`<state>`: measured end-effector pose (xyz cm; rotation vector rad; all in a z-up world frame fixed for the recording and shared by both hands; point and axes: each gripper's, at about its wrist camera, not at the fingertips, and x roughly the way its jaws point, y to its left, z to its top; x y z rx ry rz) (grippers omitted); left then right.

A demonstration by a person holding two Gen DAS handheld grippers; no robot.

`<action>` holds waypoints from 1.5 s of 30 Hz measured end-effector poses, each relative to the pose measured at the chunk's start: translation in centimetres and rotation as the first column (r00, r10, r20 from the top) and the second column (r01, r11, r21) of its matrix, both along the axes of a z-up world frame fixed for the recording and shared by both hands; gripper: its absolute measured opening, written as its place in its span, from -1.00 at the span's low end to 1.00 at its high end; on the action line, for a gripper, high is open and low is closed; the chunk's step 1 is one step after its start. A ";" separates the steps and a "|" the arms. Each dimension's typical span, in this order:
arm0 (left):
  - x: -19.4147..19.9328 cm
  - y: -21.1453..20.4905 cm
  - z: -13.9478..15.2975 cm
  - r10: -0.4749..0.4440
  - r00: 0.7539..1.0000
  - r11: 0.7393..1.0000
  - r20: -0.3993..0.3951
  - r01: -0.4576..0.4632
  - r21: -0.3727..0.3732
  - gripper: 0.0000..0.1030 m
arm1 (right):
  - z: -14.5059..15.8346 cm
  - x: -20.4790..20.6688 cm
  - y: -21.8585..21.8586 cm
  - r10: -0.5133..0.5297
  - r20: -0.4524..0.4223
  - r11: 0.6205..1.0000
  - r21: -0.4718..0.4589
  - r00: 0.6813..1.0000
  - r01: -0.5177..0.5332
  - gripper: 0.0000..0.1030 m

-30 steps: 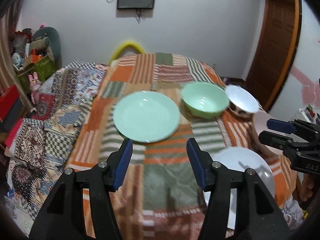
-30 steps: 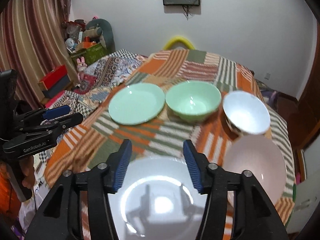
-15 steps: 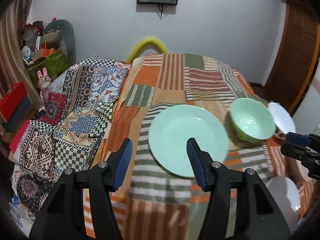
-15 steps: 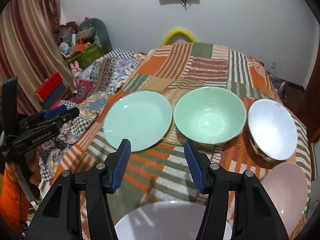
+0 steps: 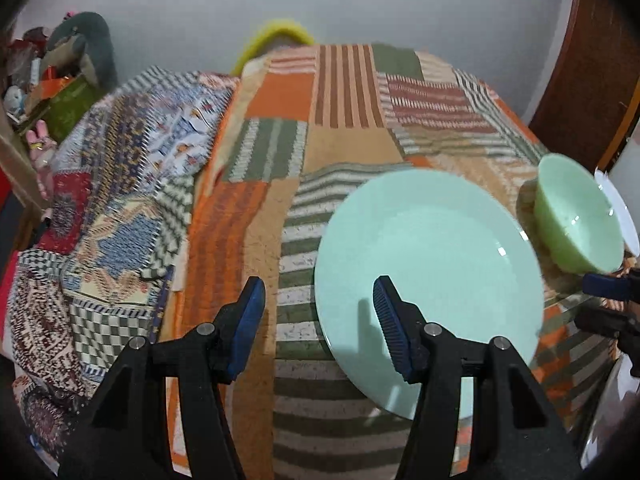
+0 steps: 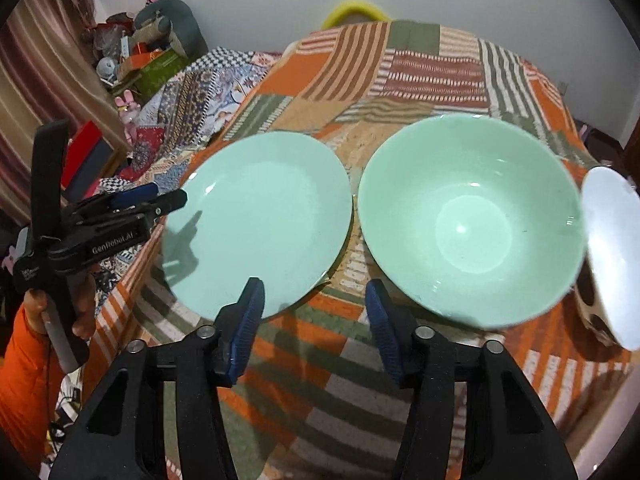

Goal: Organize plates and bowls
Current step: 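Move both grippers to the mint green plate rim and close them, then lift the mint green plate off the bed with both grippers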

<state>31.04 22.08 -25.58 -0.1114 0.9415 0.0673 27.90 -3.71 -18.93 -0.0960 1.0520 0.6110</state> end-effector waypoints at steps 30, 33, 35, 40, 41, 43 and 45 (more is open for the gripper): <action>-2.2 -1.2 -1.5 -0.074 0.995 0.993 -0.061 0.067 -0.099 -0.45 | -2.9 1.4 1.8 0.026 -0.130 0.998 -0.054 0.991 -0.033 -0.58; -3.8 -1.4 -1.5 -0.080 0.994 0.991 -0.071 0.072 -0.112 -0.45 | -2.8 0.7 1.7 0.051 -0.137 0.996 -0.062 0.989 -0.060 -0.58; -5.1 -1.6 -1.4 -0.081 0.993 0.990 -0.082 0.071 -0.118 -0.45 | -2.8 0.0 1.5 0.073 -0.146 0.994 -0.067 0.987 -0.083 -0.58; -8.0 -2.1 -1.5 -0.105 0.990 0.985 -0.098 0.090 -0.148 -0.45 | -2.8 -1.0 1.3 0.122 -0.149 0.988 -0.078 0.981 -0.134 -0.59; -8.2 -2.0 -1.5 -0.104 0.990 0.984 -0.099 0.088 -0.155 -0.45 | -2.8 -0.9 1.4 0.122 -0.149 0.988 -0.078 0.981 -0.135 -0.59; -8.3 -1.8 -1.4 -0.086 0.992 0.986 -0.098 0.070 -0.150 -0.45 | -2.8 -0.5 1.5 0.106 -0.138 0.990 -0.082 0.985 -0.118 -0.59; -8.1 -1.2 -1.3 -0.054 0.995 0.991 -0.086 0.043 -0.128 -0.45 | -2.8 0.1 1.9 0.090 -0.115 0.990 -0.099 0.989 -0.102 -0.59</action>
